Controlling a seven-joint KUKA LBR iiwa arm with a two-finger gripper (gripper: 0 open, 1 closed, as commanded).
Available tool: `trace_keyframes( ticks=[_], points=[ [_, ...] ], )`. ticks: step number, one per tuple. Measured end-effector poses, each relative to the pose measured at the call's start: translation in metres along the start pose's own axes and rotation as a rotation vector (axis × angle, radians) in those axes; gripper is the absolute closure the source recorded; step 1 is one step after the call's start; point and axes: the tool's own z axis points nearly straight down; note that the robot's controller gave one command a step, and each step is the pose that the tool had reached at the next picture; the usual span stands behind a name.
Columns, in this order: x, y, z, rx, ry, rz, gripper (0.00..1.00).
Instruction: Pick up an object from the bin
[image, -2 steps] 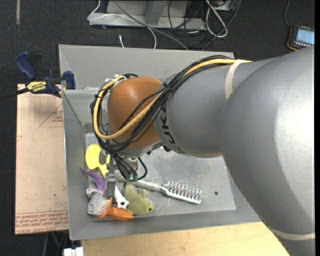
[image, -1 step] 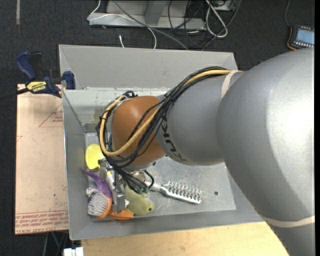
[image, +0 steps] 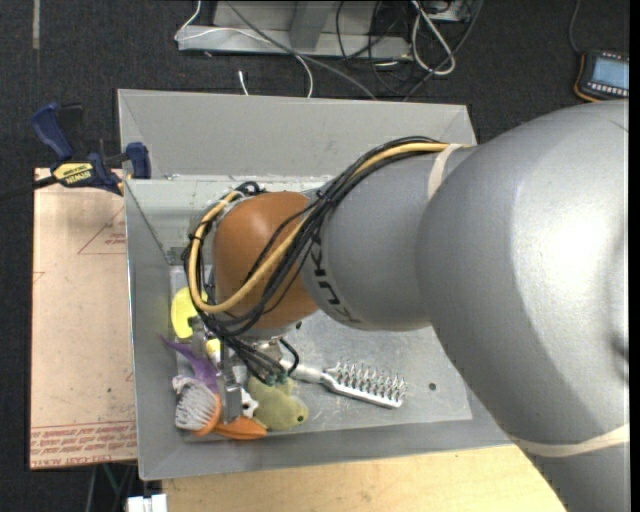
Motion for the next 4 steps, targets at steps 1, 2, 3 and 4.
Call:
trace_keyframes(
  ticks=[1,2,3,4],
  points=[
    [0.023,-0.006,0.02,-0.003,-0.007,-0.162,0.0],
    [-0.004,0.002,0.023,-0.004,-0.007,-0.198,1.0],
    [-0.004,0.002,0.023,-0.004,-0.007,-0.198,1.0],
    [-0.005,0.0,-0.071,-0.004,-0.003,-0.207,1.0]
  ],
)
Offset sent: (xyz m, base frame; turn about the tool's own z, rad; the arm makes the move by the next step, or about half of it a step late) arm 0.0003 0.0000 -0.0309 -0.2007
